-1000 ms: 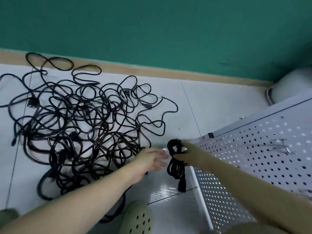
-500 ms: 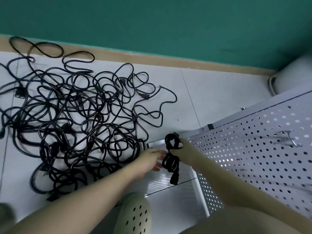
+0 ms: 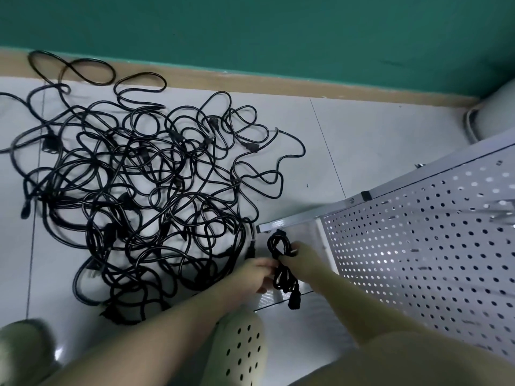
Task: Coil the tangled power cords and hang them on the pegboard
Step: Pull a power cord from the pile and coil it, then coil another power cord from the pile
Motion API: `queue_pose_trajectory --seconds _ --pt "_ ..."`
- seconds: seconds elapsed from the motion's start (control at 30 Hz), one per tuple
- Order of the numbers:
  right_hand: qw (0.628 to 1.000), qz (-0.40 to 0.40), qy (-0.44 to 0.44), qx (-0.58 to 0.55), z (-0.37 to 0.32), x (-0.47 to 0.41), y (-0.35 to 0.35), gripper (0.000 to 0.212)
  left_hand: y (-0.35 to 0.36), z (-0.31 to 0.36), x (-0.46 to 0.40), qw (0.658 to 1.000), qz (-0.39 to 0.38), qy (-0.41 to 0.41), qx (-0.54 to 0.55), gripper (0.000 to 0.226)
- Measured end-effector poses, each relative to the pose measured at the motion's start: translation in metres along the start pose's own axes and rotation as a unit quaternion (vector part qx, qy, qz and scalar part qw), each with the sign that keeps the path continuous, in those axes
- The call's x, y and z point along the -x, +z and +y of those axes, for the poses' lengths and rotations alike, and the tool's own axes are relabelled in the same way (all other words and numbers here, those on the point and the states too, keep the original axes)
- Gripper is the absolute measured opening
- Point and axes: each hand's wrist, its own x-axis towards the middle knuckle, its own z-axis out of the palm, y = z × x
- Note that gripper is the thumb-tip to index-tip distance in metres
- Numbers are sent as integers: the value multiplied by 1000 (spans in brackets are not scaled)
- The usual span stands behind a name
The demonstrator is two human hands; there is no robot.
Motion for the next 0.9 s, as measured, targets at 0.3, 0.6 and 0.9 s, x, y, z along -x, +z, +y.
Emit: queue_pose_trajectory --seconds 0.3,0.6,0.9 --pt "994 85 8 68 16 -21 13 23 -39 3 -6 995 39 2 87 25" --pt "989 117 -92 -11 -12 -25 31 22 -59 18 10 989 117 65 58 29" --pt "993 91 -57 -40 -22 -38 82 20 -71 4 9 982 181 28 36 27"
